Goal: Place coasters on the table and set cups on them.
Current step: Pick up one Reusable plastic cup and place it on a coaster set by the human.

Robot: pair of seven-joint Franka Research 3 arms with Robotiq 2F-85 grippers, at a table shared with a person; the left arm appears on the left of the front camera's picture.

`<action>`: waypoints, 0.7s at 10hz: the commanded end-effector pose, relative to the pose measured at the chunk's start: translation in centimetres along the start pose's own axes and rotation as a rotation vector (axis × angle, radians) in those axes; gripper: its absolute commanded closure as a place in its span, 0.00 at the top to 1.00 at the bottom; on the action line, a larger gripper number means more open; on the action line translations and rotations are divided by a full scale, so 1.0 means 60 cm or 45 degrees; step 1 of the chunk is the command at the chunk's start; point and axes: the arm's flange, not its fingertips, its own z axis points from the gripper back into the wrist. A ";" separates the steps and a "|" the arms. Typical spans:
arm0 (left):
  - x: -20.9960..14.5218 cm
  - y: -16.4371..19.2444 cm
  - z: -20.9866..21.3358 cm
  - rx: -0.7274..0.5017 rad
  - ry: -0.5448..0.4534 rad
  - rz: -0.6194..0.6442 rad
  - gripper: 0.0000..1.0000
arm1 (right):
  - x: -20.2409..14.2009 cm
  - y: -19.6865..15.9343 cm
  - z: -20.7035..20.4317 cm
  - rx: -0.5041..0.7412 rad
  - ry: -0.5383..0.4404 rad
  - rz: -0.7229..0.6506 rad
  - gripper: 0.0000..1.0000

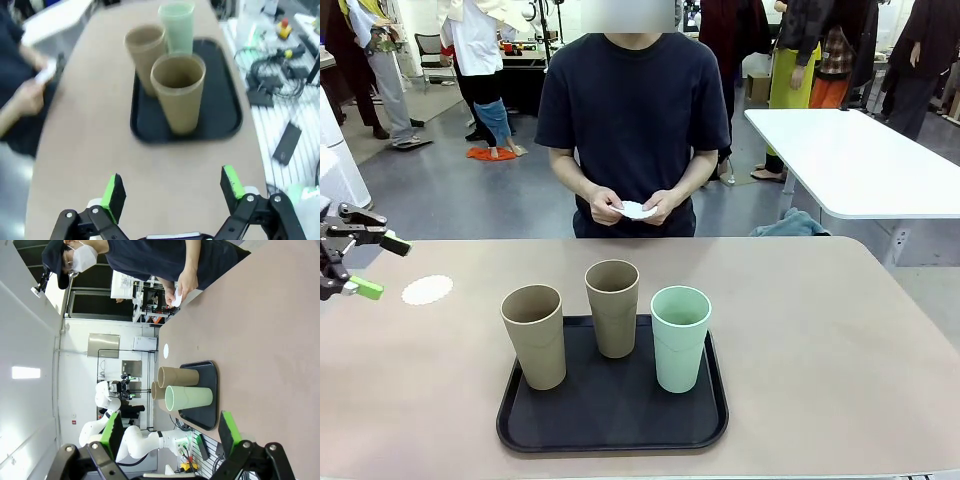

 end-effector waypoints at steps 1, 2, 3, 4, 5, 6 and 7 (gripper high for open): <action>-0.049 0.022 -0.007 -0.204 -0.432 0.153 1.00 | 0.001 0.000 0.000 0.015 0.003 0.005 1.00; -0.067 0.028 -0.019 -0.182 -0.448 0.244 1.00 | 0.001 0.000 0.000 0.015 0.003 0.005 1.00; -0.078 0.027 -0.038 -0.140 -0.415 0.306 1.00 | 0.001 0.000 0.000 0.015 0.003 0.005 1.00; -0.079 0.019 -0.063 -0.036 -0.319 0.300 1.00 | 0.001 0.000 0.000 0.015 0.003 0.005 1.00; -0.064 0.011 -0.074 0.074 -0.135 0.238 1.00 | 0.001 0.000 0.000 0.015 0.003 0.005 1.00; -0.085 0.006 -0.044 -0.121 -0.451 0.286 1.00 | 0.001 0.000 0.000 0.015 0.003 0.005 1.00; -0.085 0.006 -0.044 -0.121 -0.451 0.286 1.00 | 0.001 0.000 0.000 0.015 0.003 0.005 1.00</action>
